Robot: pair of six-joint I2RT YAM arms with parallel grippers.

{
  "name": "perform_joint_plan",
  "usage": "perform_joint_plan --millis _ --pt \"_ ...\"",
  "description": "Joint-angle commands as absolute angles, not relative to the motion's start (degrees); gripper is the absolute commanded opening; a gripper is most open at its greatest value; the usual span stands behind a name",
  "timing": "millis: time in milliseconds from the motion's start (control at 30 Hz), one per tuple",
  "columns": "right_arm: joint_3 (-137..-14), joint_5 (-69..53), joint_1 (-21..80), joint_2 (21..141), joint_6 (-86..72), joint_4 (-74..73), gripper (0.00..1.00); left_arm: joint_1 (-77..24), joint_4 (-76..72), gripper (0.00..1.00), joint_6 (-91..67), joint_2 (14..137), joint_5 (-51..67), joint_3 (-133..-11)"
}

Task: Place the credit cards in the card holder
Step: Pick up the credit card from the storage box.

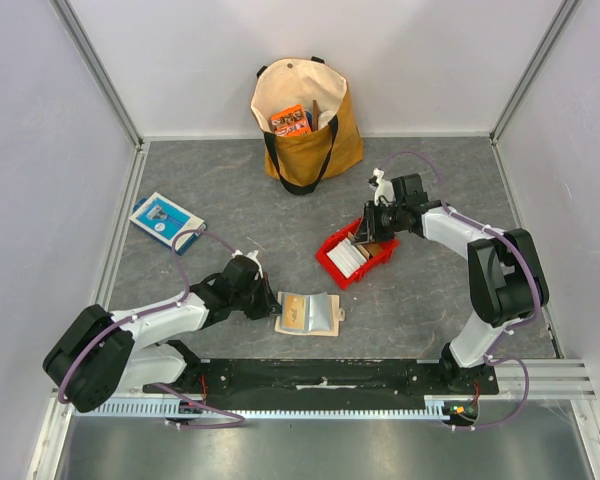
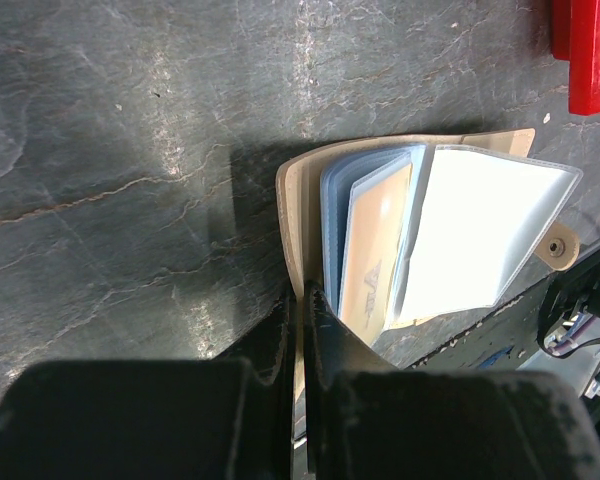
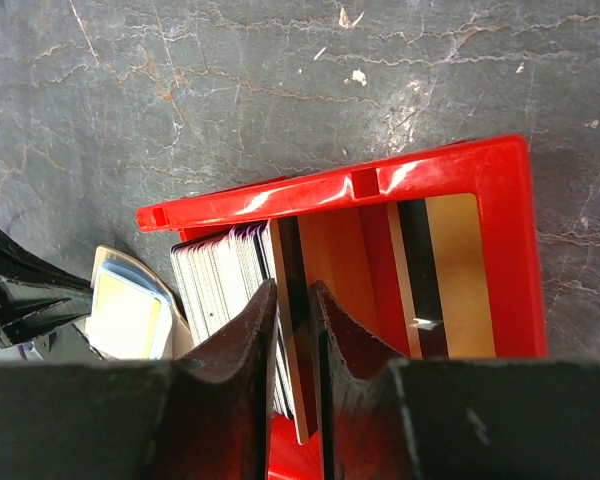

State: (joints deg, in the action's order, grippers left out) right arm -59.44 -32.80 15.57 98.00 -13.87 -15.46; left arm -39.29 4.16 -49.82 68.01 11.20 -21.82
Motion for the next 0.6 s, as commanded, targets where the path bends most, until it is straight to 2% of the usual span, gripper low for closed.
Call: perform_joint_plan --millis 0,233,567 --pt "-61.1 -32.3 14.9 96.2 -13.7 -16.1 0.24 -39.4 2.7 0.02 -47.5 68.5 12.5 -23.5" --pt "-60.6 -23.8 15.4 96.1 -13.8 -16.1 0.14 -39.4 2.7 0.02 -47.5 67.9 12.5 -23.2" --pt "-60.6 -9.3 22.7 95.9 -10.4 -18.8 0.15 -39.4 2.6 0.02 -47.5 67.8 12.7 -23.4"
